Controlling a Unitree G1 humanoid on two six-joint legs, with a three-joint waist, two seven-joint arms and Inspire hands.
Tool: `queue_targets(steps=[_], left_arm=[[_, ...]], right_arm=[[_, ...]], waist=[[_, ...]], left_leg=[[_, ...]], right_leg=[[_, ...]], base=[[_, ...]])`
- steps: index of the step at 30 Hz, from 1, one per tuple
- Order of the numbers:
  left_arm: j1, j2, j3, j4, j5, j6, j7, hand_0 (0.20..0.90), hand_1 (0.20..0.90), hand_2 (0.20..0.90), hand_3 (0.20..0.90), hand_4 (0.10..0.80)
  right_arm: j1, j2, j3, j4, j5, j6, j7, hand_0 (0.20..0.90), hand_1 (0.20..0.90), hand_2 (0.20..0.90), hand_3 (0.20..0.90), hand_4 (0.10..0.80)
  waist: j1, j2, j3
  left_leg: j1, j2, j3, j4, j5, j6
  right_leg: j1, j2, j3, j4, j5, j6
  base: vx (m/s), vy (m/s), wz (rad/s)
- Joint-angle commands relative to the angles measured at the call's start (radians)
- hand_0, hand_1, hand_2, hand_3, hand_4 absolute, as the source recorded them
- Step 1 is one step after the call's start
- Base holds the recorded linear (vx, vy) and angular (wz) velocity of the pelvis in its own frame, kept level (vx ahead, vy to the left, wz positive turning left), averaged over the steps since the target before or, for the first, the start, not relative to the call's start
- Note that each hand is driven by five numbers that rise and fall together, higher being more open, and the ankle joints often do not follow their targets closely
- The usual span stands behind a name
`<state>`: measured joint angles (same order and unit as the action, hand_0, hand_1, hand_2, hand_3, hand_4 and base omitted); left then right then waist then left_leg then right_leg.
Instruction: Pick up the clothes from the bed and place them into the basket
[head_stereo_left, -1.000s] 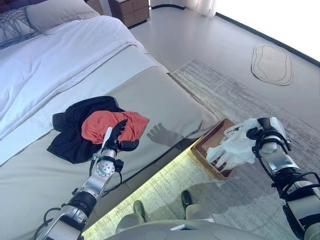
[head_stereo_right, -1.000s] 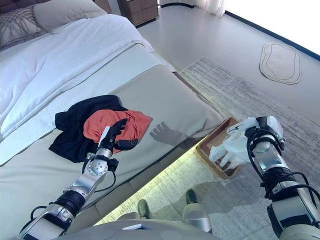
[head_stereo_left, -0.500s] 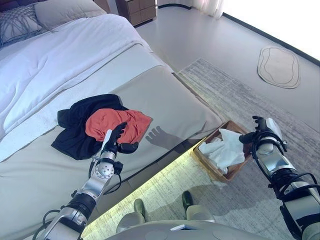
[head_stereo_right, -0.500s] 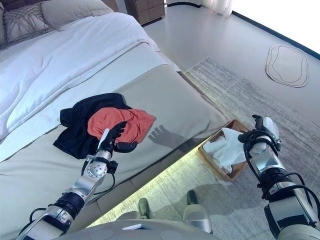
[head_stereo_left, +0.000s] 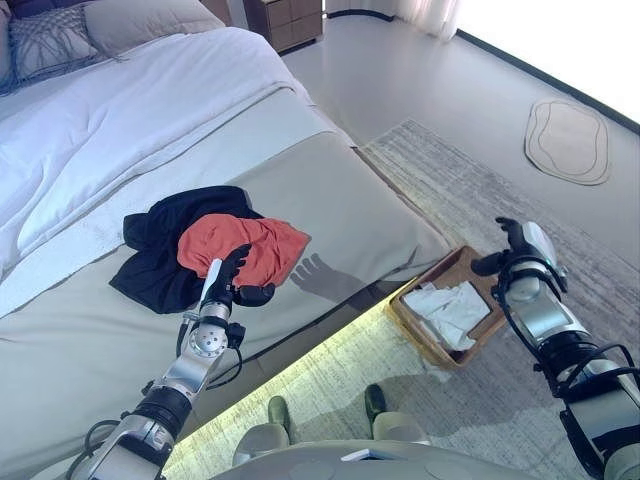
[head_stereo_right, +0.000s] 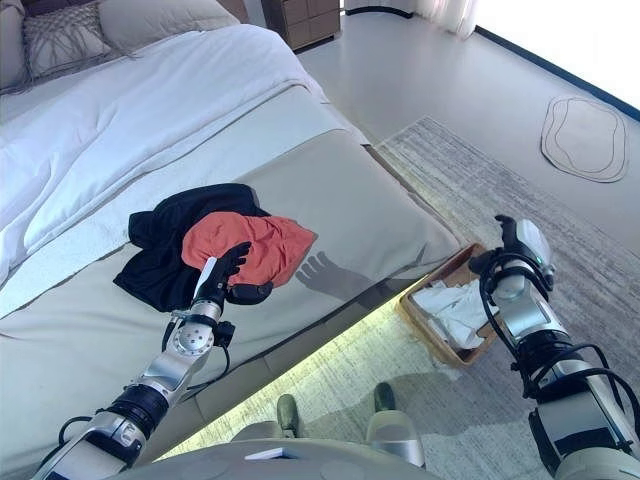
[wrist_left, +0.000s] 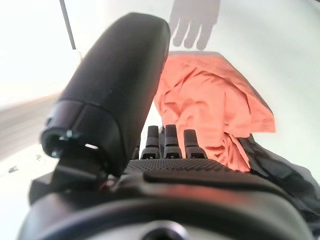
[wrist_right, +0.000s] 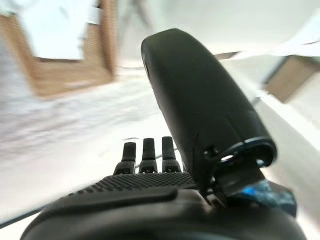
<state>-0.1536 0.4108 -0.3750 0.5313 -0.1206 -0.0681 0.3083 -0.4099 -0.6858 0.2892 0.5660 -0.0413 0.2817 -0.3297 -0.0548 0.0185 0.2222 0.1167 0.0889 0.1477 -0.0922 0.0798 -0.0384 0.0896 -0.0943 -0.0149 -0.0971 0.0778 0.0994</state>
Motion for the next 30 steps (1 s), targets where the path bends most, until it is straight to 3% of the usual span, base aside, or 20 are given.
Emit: queue_targets(steps=[1, 5, 11, 18, 24, 30], left_arm=[[-0.068, 0.031, 0.043, -0.036, -0.009, -0.060, 0.081, 0.900, 0.900, 0.900, 0.900, 0.800], [-0.053, 0.026, 0.056, -0.018, -0.010, -0.083, 0.088, 0.900, 0.900, 0.900, 0.900, 0.800], [-0.028, 0.032, 0.074, -0.016, -0.006, -0.095, 0.076, 0.900, 0.900, 0.900, 0.900, 0.800], [-0.016, 0.075, 0.069, -0.091, -0.001, -0.167, 0.036, 0.900, 0.900, 0.900, 0.900, 0.800], [-0.030, 0.093, 0.049, -0.132, -0.043, -0.223, 0.035, 0.900, 0.900, 0.900, 0.900, 0.800], [-0.076, 0.101, 0.022, -0.184, -0.051, -0.276, 0.052, 0.900, 0.900, 0.900, 0.900, 0.800]], right_arm=[[-0.200, -0.064, 0.034, -0.075, -0.077, -0.106, -0.108, 0.900, 0.900, 0.900, 0.900, 0.800], [-0.271, -0.062, 0.073, -0.099, -0.110, -0.172, -0.121, 0.900, 0.900, 0.900, 0.900, 0.800], [-0.327, -0.034, 0.124, -0.110, -0.178, -0.185, -0.178, 0.900, 0.900, 0.900, 0.900, 0.800], [-0.441, -0.006, 0.240, 0.030, -0.204, -0.164, -0.226, 0.900, 0.900, 0.900, 0.900, 0.800], [-0.553, 0.002, 0.295, 0.157, -0.211, -0.136, -0.191, 0.900, 0.900, 0.900, 0.900, 0.800], [-0.710, 0.037, 0.371, 0.291, -0.216, -0.114, -0.176, 0.900, 0.900, 0.900, 0.900, 0.800]], waist=[[0.052, -0.037, -0.045], [0.087, -0.034, -0.051], [0.142, -0.034, -0.054], [0.260, -0.006, 0.010], [0.320, 0.053, 0.116], [0.371, 0.094, 0.231]], left_leg=[[-0.002, 0.044, -0.073, 0.005, -0.078, -0.028], [-0.019, 0.036, -0.114, 0.005, -0.070, -0.027], [-0.048, 0.029, -0.172, 0.005, -0.051, -0.028], [-0.134, 0.015, -0.261, 0.005, 0.006, -0.036], [-0.212, -0.022, -0.326, 0.034, 0.022, -0.037], [-0.303, -0.093, -0.358, 0.127, -0.009, -0.002]], right_leg=[[-0.021, -0.052, -0.044, 0.014, 0.000, -0.008], [-0.013, -0.055, -0.068, 0.015, -0.014, -0.015], [-0.002, -0.065, -0.128, 0.037, -0.040, -0.023], [-0.028, -0.099, -0.258, 0.136, -0.097, -0.043], [-0.097, -0.129, -0.329, 0.229, -0.135, -0.058], [-0.187, -0.185, -0.339, 0.326, -0.145, -0.046]], base=[[-0.027, -0.008, 0.20], [0.020, -0.003, 0.24], [0.068, -0.021, 0.37], [0.022, 0.009, 0.56], [-0.033, 0.082, 0.51], [-0.069, 0.072, 0.16]])
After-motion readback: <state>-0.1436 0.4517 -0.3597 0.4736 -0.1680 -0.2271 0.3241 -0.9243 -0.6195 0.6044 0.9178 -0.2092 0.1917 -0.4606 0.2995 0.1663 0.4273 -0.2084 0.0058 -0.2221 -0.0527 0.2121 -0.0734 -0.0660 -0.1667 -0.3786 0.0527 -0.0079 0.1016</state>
